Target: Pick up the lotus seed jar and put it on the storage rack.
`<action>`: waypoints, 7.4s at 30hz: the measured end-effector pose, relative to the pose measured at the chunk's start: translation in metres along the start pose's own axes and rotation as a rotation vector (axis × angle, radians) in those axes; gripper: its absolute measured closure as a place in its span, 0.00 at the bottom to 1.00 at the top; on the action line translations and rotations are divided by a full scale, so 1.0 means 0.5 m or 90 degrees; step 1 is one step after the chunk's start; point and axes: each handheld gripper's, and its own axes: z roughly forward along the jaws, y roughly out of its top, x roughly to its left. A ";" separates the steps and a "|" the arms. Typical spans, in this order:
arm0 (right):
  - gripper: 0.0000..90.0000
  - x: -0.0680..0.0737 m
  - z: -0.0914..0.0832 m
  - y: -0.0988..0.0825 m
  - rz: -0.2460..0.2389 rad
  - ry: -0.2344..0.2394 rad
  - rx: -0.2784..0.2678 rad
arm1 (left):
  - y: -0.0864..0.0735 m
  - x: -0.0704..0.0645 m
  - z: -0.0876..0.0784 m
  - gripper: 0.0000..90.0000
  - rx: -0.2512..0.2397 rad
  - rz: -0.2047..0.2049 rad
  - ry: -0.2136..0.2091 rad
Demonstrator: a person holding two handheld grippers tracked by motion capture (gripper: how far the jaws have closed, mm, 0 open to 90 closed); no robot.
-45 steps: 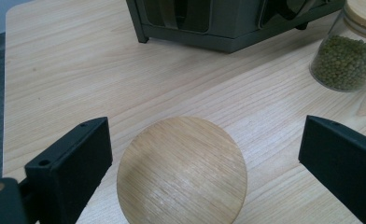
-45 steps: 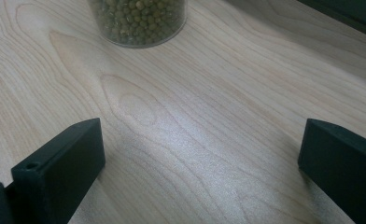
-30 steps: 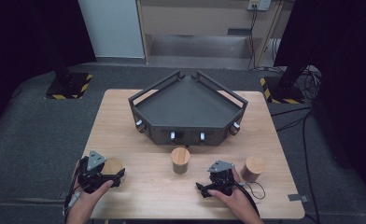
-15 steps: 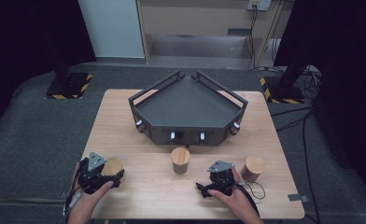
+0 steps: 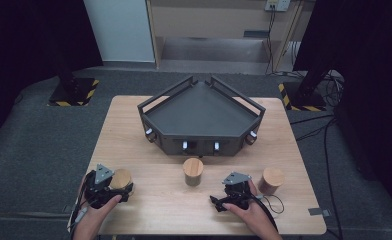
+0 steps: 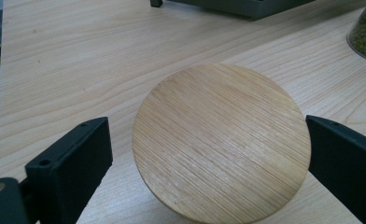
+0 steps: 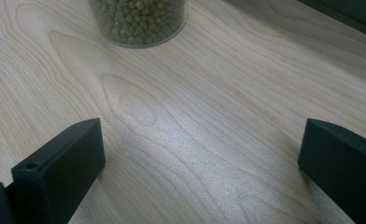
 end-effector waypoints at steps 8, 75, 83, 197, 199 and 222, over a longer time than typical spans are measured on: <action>0.01 0.000 0.000 0.000 0.000 0.000 0.000 | -0.004 0.002 0.006 0.02 0.008 -0.001 0.001; 0.01 0.000 0.000 -0.001 0.001 0.000 -0.001 | -0.013 -0.006 -0.003 0.27 -0.024 0.022 -0.018; 0.01 0.000 0.000 -0.001 0.000 0.000 -0.001 | 0.004 -0.008 -0.004 0.27 -0.019 0.022 -0.031; 0.01 0.000 0.000 -0.001 0.001 -0.001 -0.001 | 0.319 -0.072 0.039 0.27 -0.053 0.129 -0.059; 0.01 0.000 0.000 -0.001 0.001 0.000 -0.001 | 0.320 -0.071 0.040 0.27 -0.055 0.127 -0.059; 0.01 0.001 0.000 -0.001 0.001 -0.001 -0.001 | 0.347 -0.074 0.058 0.27 -0.057 0.132 -0.058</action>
